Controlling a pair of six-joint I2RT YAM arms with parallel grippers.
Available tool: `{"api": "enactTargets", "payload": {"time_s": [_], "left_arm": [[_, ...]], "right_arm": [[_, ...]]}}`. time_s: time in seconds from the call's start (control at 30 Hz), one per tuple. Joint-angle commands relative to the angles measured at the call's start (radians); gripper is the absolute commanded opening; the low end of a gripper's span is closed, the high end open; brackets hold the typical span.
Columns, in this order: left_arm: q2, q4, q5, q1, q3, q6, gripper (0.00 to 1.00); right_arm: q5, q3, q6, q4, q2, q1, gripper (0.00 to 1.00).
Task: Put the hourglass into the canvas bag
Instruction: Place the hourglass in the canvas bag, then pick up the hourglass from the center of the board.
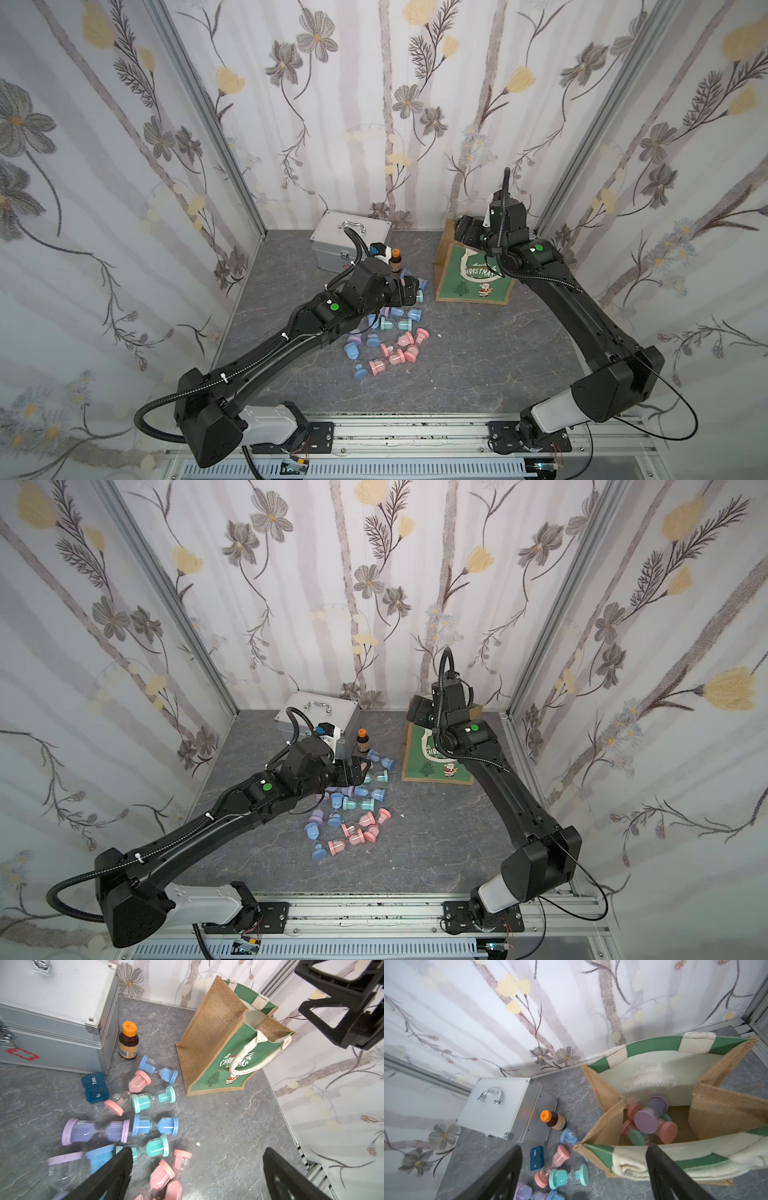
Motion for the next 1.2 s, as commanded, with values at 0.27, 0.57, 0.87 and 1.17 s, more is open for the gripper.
{"api": "enactTargets", "payload": {"time_s": [0.27, 0.57, 0.87, 1.17], "left_arm": [[-0.142, -0.120, -0.023, 0.002, -0.124, -0.020, 1.00], [-0.202, -0.170, -0.020, 0.002, -0.200, -0.054, 1.00], [-0.229, -0.182, -0.007, 0.002, -0.254, -0.083, 1.00], [-0.260, -0.179, -0.018, 0.002, -0.296, -0.098, 1.00]], "right_arm": [[0.132, -0.247, 0.025, -0.032, -0.108, 0.280, 0.92], [0.086, -0.428, 0.216, 0.005, -0.066, 0.475, 0.91], [0.032, -0.581, 0.423, 0.138, 0.022, 0.577, 0.88], [0.095, -0.634, 0.494, 0.165, 0.090, 0.603, 0.84]]}}
